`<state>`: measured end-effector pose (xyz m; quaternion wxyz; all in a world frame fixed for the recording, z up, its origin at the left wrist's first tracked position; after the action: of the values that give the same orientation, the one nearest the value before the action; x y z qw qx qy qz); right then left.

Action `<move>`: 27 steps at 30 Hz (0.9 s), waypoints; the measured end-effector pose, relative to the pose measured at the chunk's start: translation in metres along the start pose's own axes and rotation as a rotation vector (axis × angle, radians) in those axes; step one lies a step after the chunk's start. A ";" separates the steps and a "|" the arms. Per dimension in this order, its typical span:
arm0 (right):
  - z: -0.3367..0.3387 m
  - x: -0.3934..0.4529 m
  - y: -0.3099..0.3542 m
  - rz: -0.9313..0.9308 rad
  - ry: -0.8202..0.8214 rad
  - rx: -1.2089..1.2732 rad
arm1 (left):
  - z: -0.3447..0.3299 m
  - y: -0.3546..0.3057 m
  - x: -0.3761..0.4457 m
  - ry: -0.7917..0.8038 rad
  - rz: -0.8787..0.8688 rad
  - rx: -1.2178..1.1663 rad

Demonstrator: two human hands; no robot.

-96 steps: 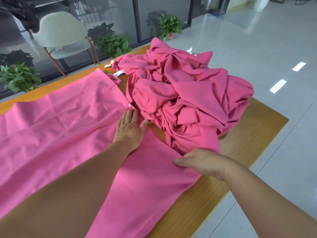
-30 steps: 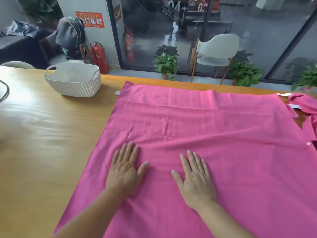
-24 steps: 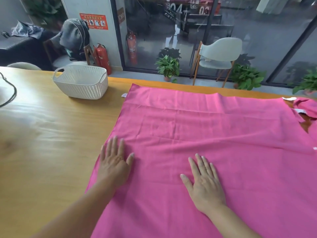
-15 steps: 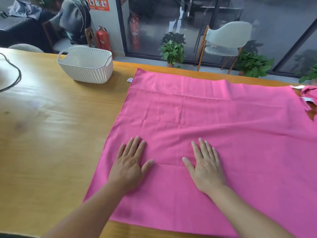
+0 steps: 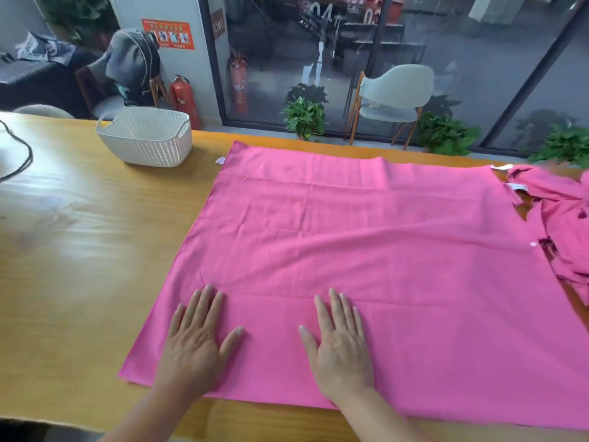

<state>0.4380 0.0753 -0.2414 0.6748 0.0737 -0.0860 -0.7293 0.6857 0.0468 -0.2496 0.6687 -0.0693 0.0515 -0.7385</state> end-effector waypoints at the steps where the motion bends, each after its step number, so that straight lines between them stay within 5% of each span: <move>1: 0.003 -0.005 -0.011 -0.019 0.005 0.001 | 0.001 0.006 -0.003 0.022 0.011 0.011; 6: 0.020 -0.020 -0.067 -0.036 0.065 0.043 | 0.009 -0.011 0.000 0.033 0.068 -0.061; 11: 0.044 0.000 -0.106 -0.041 0.041 0.063 | 0.016 -0.109 0.034 0.003 -0.201 -0.186; 14: 0.053 0.010 -0.118 0.021 -0.052 0.034 | 0.008 -0.154 0.047 0.006 -0.191 -0.323; 17: 0.064 0.025 -0.136 -0.067 0.090 0.127 | 0.015 -0.169 0.072 -0.004 -0.156 -0.343; 27: 0.115 0.205 -0.157 -0.057 -0.007 0.107 | 0.042 -0.182 0.265 0.048 -0.199 -0.167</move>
<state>0.2437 -0.1148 -0.1630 0.6486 0.1095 -0.1249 -0.7428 0.4894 -0.1978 -0.1687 0.5825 -0.1119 0.1218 -0.7958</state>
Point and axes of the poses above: each hand's wrist, its own x-axis towards the middle knuckle, its own z-axis out of the back of the hand, y = z × x, the point moved 2 cm from there along x, towards the middle knuckle, and after that the axes turned 5 degrees about -y, right-handed, at the moved point
